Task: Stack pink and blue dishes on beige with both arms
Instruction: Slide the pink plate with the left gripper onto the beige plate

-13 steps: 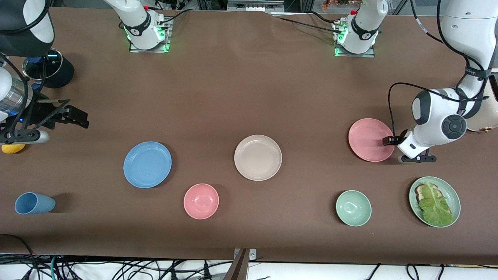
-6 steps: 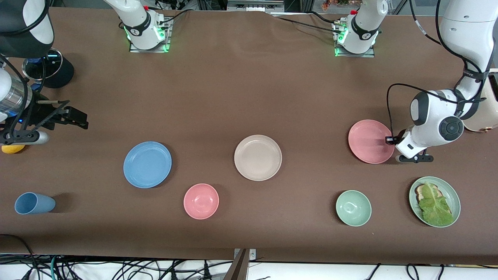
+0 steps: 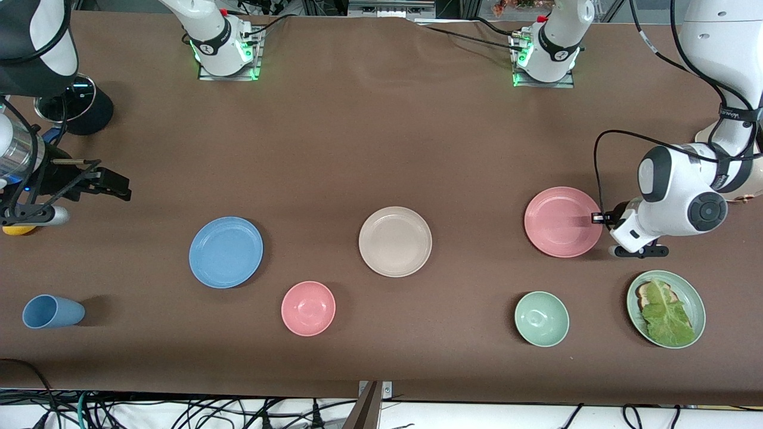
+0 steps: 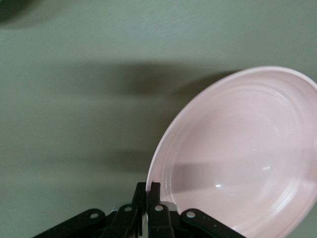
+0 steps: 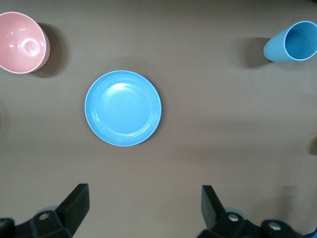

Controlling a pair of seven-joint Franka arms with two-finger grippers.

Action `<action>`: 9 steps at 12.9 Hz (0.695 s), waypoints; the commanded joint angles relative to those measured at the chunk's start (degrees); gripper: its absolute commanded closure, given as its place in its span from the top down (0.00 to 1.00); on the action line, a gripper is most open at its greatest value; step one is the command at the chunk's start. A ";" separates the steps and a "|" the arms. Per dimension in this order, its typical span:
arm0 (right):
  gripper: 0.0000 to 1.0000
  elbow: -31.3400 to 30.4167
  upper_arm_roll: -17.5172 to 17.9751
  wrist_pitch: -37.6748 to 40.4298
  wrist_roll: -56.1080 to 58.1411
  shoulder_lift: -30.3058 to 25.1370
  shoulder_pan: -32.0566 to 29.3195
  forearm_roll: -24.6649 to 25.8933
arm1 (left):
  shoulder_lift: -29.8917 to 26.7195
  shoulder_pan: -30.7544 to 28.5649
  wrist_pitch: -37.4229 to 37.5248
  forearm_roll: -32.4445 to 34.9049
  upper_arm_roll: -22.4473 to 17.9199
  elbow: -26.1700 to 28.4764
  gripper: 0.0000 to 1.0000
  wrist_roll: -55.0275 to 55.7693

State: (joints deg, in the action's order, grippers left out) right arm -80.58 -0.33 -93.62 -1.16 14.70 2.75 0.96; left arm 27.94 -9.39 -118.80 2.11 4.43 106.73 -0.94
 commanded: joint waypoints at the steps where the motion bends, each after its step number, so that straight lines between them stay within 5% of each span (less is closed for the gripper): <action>1: 1.00 0.08 0.24 -0.34 0.28 -0.20 -1.51 -0.96 | -0.43 0.25 6.28 -2.20 2.42 -4.24 0.00 4.35; 4: 1.00 0.08 0.24 -0.69 0.63 -0.02 -1.78 -0.69 | -0.60 0.25 13.75 -5.96 5.94 -10.30 0.00 8.58; 9: 1.00 0.60 0.77 -3.76 0.19 5.94 -1.26 1.58 | 0.01 2.17 14.04 -7.65 15.43 -13.39 0.00 20.79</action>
State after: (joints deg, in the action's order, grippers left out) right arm -80.86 -0.34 -96.53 -1.15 17.40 1.49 1.20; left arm 27.58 -8.62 -105.91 -4.42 18.06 95.23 16.83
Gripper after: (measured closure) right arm 0.000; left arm 0.943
